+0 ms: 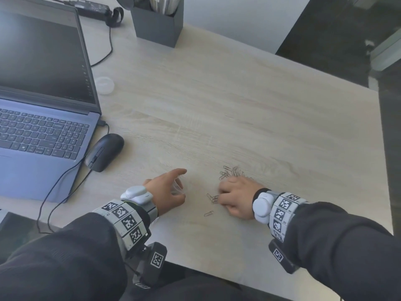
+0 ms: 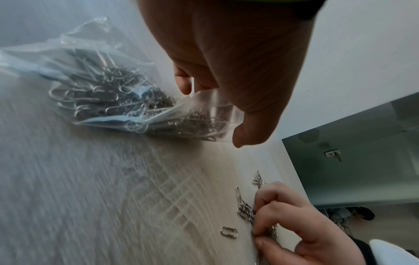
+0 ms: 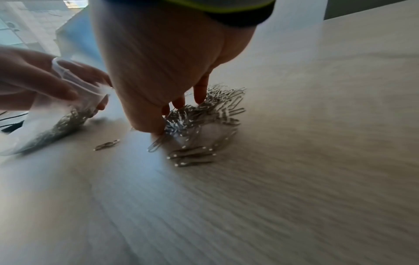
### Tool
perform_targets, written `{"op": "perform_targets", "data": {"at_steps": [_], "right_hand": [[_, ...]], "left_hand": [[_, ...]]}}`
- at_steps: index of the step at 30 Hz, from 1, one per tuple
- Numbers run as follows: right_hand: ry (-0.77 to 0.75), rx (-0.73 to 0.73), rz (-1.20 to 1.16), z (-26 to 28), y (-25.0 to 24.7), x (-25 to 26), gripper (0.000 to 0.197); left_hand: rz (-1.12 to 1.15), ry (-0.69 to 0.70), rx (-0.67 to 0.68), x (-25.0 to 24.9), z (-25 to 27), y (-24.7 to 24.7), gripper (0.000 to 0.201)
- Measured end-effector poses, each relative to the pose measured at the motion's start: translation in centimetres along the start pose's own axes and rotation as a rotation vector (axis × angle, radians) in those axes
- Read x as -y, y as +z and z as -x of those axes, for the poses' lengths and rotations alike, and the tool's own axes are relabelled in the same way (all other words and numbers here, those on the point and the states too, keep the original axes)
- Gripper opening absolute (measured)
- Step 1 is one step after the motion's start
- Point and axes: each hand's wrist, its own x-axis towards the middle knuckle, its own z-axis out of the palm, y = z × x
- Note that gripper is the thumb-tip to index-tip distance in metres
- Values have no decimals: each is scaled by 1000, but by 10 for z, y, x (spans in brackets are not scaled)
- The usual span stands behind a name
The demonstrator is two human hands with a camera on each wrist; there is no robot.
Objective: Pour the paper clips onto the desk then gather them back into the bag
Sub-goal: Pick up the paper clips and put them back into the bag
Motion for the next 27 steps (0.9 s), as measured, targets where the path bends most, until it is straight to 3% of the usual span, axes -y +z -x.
{"op": "perform_targets", "data": {"at_steps": [6,11,15,22,25,27], "right_hand": [[152,-84,-36,14,-5,10,21],[-19,-84,-42,-10,11,48,25],[-34,-52,4,-17,21,50,19],[101,-46,-25,17,14,16,19],[243,-172,-119,33,7,-1,18],[427,-279,-221,37,-3,-9,19]], "left_hand": [[-13,22,5,-9,-2,5,66],[-47,35,19,-17,-7,9,67],[-68,46,29,-25,-9,11,66],[-76,49,58,-34,-10,17,66],[-71,59,53,-39,-10,19,66],[-72,59,51,-39,-9,20,66]]}}
